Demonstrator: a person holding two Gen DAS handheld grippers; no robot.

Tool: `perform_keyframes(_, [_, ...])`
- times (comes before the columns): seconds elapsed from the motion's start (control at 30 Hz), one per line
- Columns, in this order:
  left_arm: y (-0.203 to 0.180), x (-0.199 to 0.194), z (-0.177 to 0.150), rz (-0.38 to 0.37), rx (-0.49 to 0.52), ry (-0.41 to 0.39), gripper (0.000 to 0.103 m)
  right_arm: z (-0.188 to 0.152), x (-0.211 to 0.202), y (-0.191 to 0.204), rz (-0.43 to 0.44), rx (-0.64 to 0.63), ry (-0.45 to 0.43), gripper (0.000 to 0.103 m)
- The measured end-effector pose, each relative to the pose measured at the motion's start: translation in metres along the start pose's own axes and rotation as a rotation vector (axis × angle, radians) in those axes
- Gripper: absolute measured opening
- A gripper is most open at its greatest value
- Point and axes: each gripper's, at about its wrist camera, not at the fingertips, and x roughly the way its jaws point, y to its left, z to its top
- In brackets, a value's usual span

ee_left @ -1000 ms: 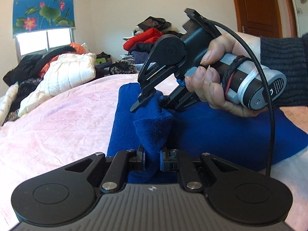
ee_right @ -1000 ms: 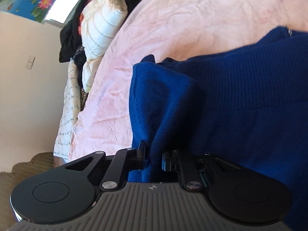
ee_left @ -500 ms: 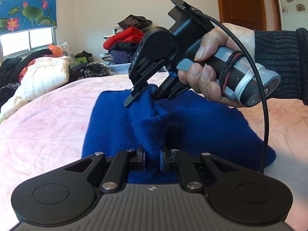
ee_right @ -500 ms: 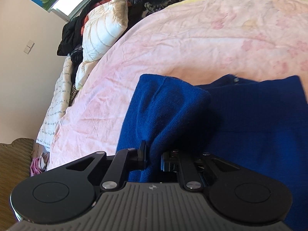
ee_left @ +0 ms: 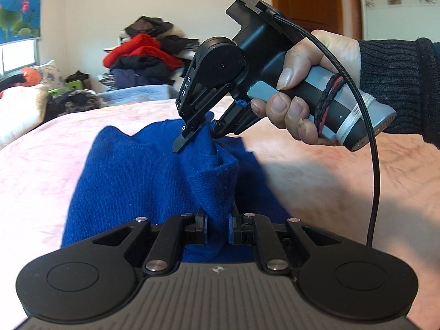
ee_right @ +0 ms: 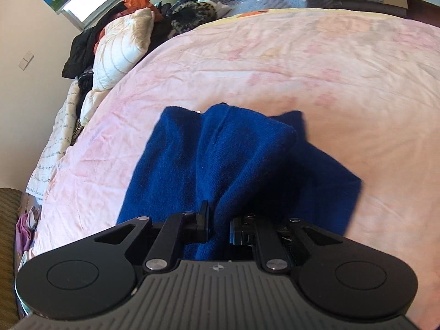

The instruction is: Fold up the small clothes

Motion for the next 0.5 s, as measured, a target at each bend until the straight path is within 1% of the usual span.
perform_keyframes(0.13, [-0.012,0.007,0.003,-0.022,0.003,0.011,0.013,-0.009,-0.009,-0.019,-0.002,0.03,-0.017,0.016])
perform_keyframes(0.23, [-0.018,0.013,0.003,-0.02,0.013,0.022,0.013,-0.011,-0.011,-0.027,0.007,0.045,-0.023,0.016])
perform_keyframes(0.37, [-0.025,0.015,-0.004,-0.015,0.031,0.036,0.013,-0.014,-0.008,-0.035,0.02,0.067,-0.026,0.016])
perform_keyframes(0.5, [-0.027,0.019,-0.008,-0.017,0.052,0.035,0.014,-0.02,-0.001,-0.046,0.052,0.132,-0.045,0.013])
